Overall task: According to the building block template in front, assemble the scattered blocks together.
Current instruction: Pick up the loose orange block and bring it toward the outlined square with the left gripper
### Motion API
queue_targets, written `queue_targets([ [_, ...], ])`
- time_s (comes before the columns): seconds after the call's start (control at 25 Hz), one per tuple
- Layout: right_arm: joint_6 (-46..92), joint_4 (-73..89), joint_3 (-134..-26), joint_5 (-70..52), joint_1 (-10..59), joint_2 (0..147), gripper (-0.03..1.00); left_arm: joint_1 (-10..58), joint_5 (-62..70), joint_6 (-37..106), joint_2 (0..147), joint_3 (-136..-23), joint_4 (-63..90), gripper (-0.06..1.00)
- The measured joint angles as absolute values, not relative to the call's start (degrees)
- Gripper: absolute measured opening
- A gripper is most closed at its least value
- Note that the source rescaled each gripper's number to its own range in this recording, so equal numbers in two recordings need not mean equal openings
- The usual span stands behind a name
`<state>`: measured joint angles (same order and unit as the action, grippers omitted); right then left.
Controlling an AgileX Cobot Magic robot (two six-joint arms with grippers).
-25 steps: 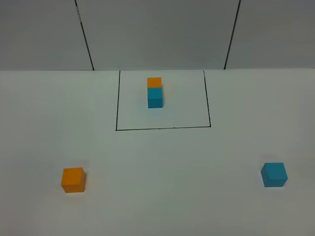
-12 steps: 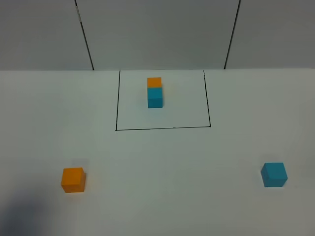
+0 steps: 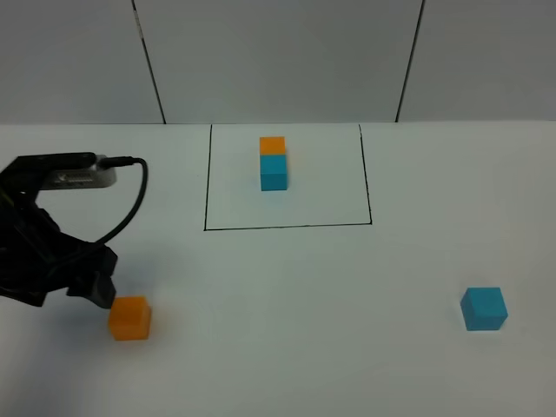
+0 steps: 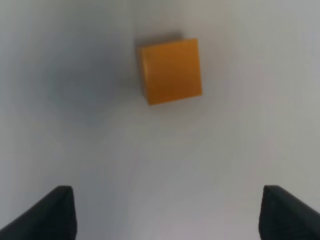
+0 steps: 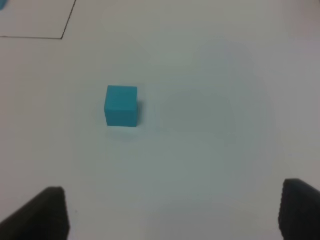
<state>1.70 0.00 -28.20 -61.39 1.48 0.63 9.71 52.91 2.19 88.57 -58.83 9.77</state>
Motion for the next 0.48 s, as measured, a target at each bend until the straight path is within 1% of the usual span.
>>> queue_targets([
  [0.24,1.7,0.0,-28.2,-61.4,1.5,0.6,0.73,10.7,48.6,-0.8,92.6,-58.9,9.9,0.77],
  [0.48,1.7,0.0,-28.2,-61.4,1.5,0.6,0.73,10.7,46.8,-2.8,95.0,-58.9,9.9,0.78],
])
